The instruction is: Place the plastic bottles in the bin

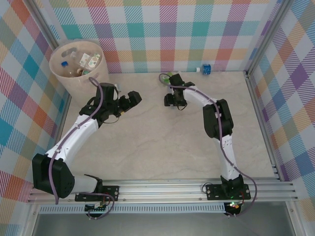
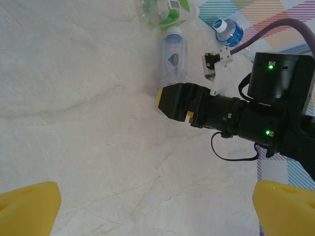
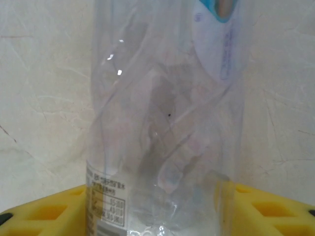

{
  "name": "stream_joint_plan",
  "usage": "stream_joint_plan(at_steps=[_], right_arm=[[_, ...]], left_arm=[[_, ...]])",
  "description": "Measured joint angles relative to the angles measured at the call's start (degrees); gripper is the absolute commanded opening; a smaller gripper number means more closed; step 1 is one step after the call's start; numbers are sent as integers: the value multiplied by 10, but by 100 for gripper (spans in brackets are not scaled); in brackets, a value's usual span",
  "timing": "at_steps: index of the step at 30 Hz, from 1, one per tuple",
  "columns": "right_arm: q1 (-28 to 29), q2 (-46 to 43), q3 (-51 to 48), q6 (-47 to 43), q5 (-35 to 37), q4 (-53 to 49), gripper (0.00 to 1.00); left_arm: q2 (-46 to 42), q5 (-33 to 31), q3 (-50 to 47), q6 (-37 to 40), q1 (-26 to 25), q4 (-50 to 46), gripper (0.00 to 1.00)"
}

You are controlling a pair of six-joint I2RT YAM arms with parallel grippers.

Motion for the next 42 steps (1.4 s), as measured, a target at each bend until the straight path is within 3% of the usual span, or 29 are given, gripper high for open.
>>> stream_joint_plan(at_steps=[5, 14, 21, 29, 37, 39, 42], right_arm=[[2, -89, -127, -16, -2, 42, 50], [6, -368, -396, 15, -32, 151, 45], [33, -506, -550, 49, -94, 201, 45], [97, -566, -577, 56, -162, 228, 47], [121, -570, -584, 57, -222, 259, 48], [126, -570, -584, 57, -231, 265, 48], [130, -565, -584, 57, -237, 274, 49]], left_arm=[[0, 17, -12, -5, 0, 10, 100], [24, 72, -44, -45, -6, 92, 100], [66, 100, -48, -80, -57, 153, 100], [115, 120, -47, -100, -101, 198, 100], [135, 105, -22, -102, -134, 216, 100], [141, 104, -21, -102, -139, 226, 95], [151, 105, -21, -104, -142, 241, 75]])
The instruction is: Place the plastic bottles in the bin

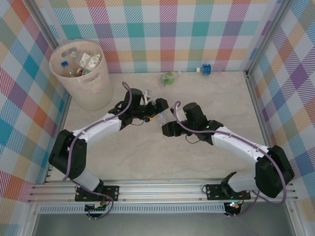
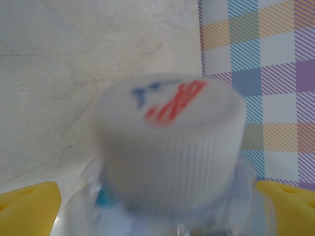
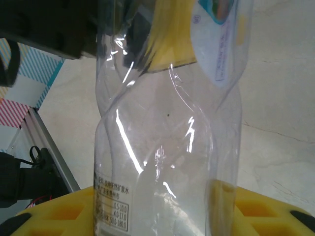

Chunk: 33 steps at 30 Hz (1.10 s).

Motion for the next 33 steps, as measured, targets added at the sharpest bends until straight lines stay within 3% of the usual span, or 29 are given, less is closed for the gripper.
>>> stream_joint_plan(at_steps=[2, 5, 15, 22, 33], right_arm=[[0, 6, 0, 0, 0, 5, 51], [0, 15, 2, -2, 0, 6, 60], [0, 25, 16, -8, -5, 5, 100], [0, -27, 15, -13, 23, 7, 100], [0, -154, -59, 40, 171, 60, 100]], left_arm=[[3, -4, 0, -4, 0, 0, 63], [3, -14, 2, -6, 0, -1, 55], [3, -35, 32, 8, 0, -50, 48], [3, -55, 52, 24, 8, -92, 47], [-39, -147, 115, 94, 50, -234, 47]])
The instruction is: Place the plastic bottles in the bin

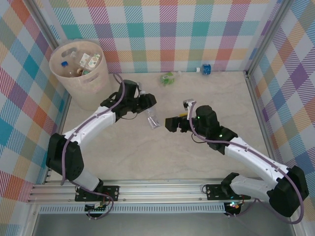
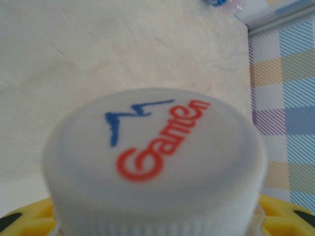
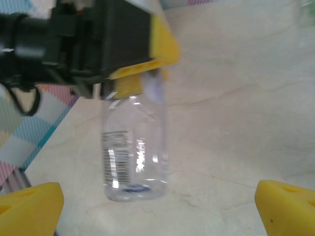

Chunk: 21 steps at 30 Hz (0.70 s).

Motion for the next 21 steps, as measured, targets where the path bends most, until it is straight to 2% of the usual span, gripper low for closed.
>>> stream_joint_plan(at_steps=[5, 13, 21], right_arm=[[0, -12, -21, 21, 37, 11, 100], [0, -13, -22, 28, 44, 22, 100], [0, -12, -22, 29, 40, 32, 100]], left_arm=[[-31, -71, 53, 37, 25, -66, 47], [-44, -189, 171, 107, 44, -137, 47], [-54, -299, 259, 174, 58, -141, 48]])
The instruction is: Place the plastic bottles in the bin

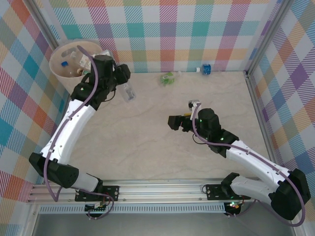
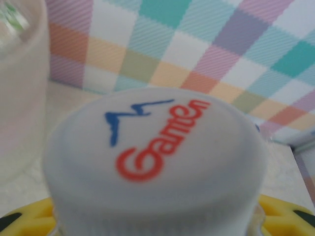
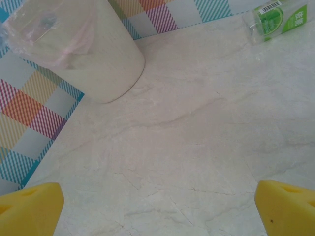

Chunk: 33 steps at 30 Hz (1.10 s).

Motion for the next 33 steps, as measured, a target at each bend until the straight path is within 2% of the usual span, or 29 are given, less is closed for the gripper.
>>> stream_joint_plan(at_steps=[11, 18, 25, 33], right_arm=[[0, 0, 0, 1, 17, 0, 100], [0, 0, 0, 4, 19, 0, 100], [0, 7, 0, 4, 7, 2, 100], [0, 17, 0, 4, -11, -2, 100]], left_arm=[[14, -118, 115, 123, 80, 48, 48], [85, -153, 213, 186, 155, 78, 49], [152, -125, 240, 149, 250, 70, 50], [233, -57, 297, 37, 327, -1, 49]])
